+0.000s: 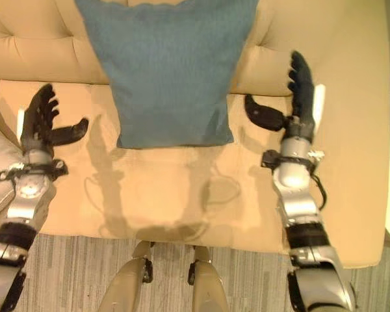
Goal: Pick up all the scattered cushions and arrange them neatly on the sofa.
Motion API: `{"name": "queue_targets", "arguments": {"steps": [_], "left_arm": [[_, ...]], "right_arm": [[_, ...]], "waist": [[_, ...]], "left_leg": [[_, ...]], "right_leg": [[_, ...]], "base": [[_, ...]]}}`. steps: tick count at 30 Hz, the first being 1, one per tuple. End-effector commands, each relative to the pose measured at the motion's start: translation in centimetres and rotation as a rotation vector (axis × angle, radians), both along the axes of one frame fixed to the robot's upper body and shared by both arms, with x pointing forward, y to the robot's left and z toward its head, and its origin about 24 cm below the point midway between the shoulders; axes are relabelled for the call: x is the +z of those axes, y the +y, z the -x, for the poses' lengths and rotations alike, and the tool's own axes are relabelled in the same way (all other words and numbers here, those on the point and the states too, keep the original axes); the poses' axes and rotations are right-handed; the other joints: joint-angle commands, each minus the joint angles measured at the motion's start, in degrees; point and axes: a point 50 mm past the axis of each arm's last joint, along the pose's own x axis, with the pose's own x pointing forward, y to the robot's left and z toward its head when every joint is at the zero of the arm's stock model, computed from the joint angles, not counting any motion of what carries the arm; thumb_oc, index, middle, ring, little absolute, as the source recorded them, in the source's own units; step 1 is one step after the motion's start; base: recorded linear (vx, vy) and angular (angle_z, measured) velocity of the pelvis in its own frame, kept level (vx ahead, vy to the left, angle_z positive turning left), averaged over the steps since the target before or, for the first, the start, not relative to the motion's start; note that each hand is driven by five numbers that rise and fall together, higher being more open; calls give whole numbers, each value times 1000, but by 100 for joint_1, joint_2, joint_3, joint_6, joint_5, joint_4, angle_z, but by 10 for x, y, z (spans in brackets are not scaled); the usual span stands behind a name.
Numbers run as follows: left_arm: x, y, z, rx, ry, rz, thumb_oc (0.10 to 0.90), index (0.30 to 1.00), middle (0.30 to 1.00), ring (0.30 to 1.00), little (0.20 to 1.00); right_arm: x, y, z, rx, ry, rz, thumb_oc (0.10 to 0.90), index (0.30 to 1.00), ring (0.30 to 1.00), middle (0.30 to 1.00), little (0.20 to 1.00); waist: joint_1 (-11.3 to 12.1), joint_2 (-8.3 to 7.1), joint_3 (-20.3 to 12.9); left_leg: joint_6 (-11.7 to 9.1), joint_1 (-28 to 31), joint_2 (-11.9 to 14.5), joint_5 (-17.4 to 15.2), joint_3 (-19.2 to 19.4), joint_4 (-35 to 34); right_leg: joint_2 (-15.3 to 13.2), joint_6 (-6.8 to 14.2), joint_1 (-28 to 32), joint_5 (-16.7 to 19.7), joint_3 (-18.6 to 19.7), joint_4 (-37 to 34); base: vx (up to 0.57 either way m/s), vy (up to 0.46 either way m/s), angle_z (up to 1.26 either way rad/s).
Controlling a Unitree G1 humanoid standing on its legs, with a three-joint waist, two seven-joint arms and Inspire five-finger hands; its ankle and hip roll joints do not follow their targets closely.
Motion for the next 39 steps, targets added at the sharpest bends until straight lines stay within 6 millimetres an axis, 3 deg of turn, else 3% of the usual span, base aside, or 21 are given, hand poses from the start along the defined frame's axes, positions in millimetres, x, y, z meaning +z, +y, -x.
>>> {"name": "queue_targets", "arguments": {"steps": [1,4,5,8,9,10,14,16,18,19,25,29,33,34,38,39], "left_arm": [[12,3,8,-18,-110,3,800,900,900,900,900],[-17,1,26,-21,-50,51,800,900,900,900,900],[-18,1,27,-21,-47,52,800,900,900,900,900],[-48,-2,48,-22,38,96,800,900,900,900,900],[-70,-3,62,-23,115,120,800,900,900,900,900],[-71,-3,63,-24,117,120,800,900,900,900,900],[-111,-9,93,-41,288,143,800,900,900,900,900],[-130,-11,106,-58,384,134,800,900,900,900,900],[-160,-13,132,-65,546,131,800,900,900,900,900],[-160,-13,133,-64,546,131,800,900,900,900,900],[-219,-20,187,-81,908,100,800,900,900,900,900],[-245,-25,218,-71,1095,98,800,900,900,900,900],[-248,-25,221,-67,1120,90,800,900,900,900,900],[-253,-23,226,-67,1177,57,800,900,900,900,900],[-253,-23,225,-67,1175,57,800,900,900,900,900],[-240,-15,192,-63,1098,-29,800,900,900,900,900]], "right_arm": [[8,10,12,76,-91,74,800,900,900,900,900],[-20,6,23,67,-4,45,800,900,900,900,900],[-20,6,24,67,-1,46,800,900,900,900,900],[-49,3,37,54,90,12,800,900,900,900,900],[-70,5,46,68,155,-20,800,900,900,900,900],[-70,5,47,69,157,-21,800,900,900,900,900],[-110,8,69,84,317,-36,800,900,900,900,900],[-132,11,79,99,411,-51,800,900,900,900,900],[-164,15,96,115,569,-53,800,900,900,900,900],[-165,15,96,116,570,-52,800,900,900,900,900],[-222,30,129,172,857,-56,800,900,900,900,900],[-254,46,148,230,1023,-79,800,900,900,900,900],[-258,48,150,235,1050,-77,800,900,900,900,900],[-274,52,160,235,1145,-93,800,900,900,900,900],[-274,52,160,236,1143,-93,800,900,900,900,900],[-284,53,166,197,1188,-162,800,900,900,900,900]], "waist": [[37,-70,-1070],[63,-115,-1112],[63,-114,-1115],[95,-150,-1140],[115,-176,-1161],[116,-179,-1158],[158,-208,-1189],[173,-216,-1238],[216,-247,-1326],[214,-247,-1320],[292,-303,-1518],[364,-346,-1498],[381,-351,-1478],[427,-372,-1436],[427,-376,-1414],[293,-361,-1242]], "left_leg": [[-76,420,-150,-912,63,15],[-68,594,-145,-958,53,15],[-68,608,-145,-961,54,15],[-51,797,-142,-1005,65,15],[-38,952,-143,-1044,64,15],[-38,970,-144,-1048,64,15],[-8,1355,-139,-1117,57,15],[-3,1523,-140,-1134,46,15],[12,1755,-142,-1175,60,23],[12,1768,-142,-1177,61,21],[76,2193,-180,-1322,80,67],[152,2419,-226,-1438,52,128],[165,2449,-227,-1456,52,149],[223,2517,-233,-1478,-25,196],[224,2533,-237,-1482,-24,197],[244,2063,-204,-1298,-493,437]], "right_leg": [[-114,262,163,-394,-48,198],[-98,270,396,-400,-73,98],[-98,270,412,-401,-73,94],[-93,286,619,-436,-106,58],[-98,292,786,-471,-117,44],[-99,293,805,-474,-117,42],[-143,316,1216,-557,-227,61],[-156,329,1377,-580,-263,77],[-173,350,1615,-624,-353,124],[-173,351,1627,-626,-353,122],[-217,377,2002,-735,-410,242],[-243,390,2131,-796,-346,421],[-251,397,2137,-798,-337,477],[-250,381,2115,-898,-302,801],[-256,382,2121,-914,-299,824],[174,301,1754,-1265,639,1958]], "base": [[0,0,0],[21,-13,-5],[0,0,0],[47,6,-2],[51,10,3],[60,26,3],[52,34,2],[25,49,7],[-3,53,21],[-1,37,3],[21,53,0],[9,68,-1],[-27,21,-5],[-74,19,-2],[-121,-18,0],[-464,-136,-2]]}}
